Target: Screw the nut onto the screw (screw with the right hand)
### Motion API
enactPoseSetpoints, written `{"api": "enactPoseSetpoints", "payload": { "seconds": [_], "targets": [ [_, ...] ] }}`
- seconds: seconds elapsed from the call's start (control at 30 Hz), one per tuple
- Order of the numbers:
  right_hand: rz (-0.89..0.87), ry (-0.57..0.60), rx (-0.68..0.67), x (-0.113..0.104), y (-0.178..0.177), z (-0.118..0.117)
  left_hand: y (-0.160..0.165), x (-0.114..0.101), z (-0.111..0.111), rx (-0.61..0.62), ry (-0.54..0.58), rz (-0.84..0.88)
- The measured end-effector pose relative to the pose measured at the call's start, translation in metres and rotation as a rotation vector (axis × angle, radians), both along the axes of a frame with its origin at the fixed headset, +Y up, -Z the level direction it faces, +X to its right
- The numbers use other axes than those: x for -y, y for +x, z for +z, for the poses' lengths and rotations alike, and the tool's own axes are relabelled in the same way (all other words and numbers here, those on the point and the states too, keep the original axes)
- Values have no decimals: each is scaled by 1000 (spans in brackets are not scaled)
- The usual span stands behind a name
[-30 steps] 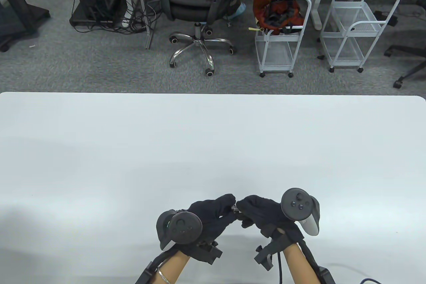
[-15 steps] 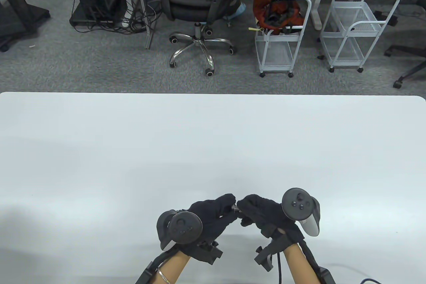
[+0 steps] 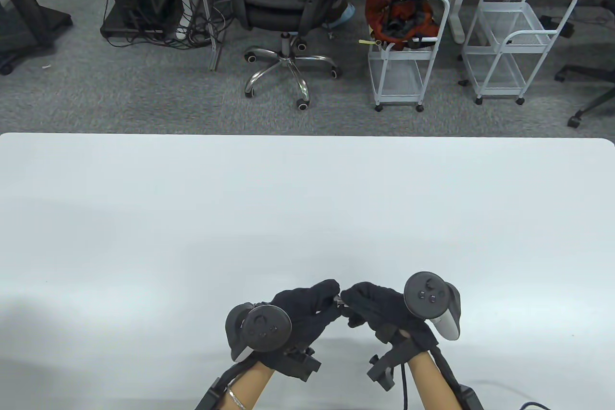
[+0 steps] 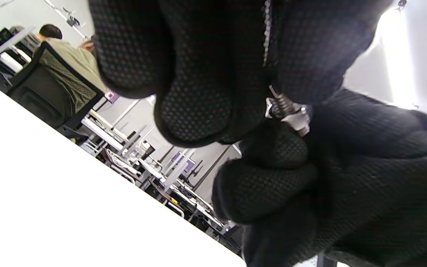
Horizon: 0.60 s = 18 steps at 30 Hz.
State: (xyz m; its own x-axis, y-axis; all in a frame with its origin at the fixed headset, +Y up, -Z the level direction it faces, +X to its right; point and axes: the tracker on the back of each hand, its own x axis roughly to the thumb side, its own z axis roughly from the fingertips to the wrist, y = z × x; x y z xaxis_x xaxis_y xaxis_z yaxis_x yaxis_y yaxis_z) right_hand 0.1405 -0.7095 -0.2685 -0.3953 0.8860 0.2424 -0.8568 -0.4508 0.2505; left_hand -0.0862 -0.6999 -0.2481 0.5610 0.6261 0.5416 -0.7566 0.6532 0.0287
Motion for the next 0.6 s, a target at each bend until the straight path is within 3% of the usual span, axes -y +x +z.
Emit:
{"api": "enactPoseSetpoints", "payload": {
  "seconds": [0.2, 0.33, 0.53, 0.6],
  "targets": [
    [35, -91, -157, -2, -2, 0, -3, -1, 0, -37, 15, -16],
    [12, -5, -3, 0, 0, 0, 0, 0, 0, -2, 1, -8],
    [39, -94, -152, 0, -1, -1, -1, -1, 0, -31, 18, -23],
    [66, -25, -108, -1, -1, -2, -1, 0, 0, -25, 11, -21]
  ]
}}
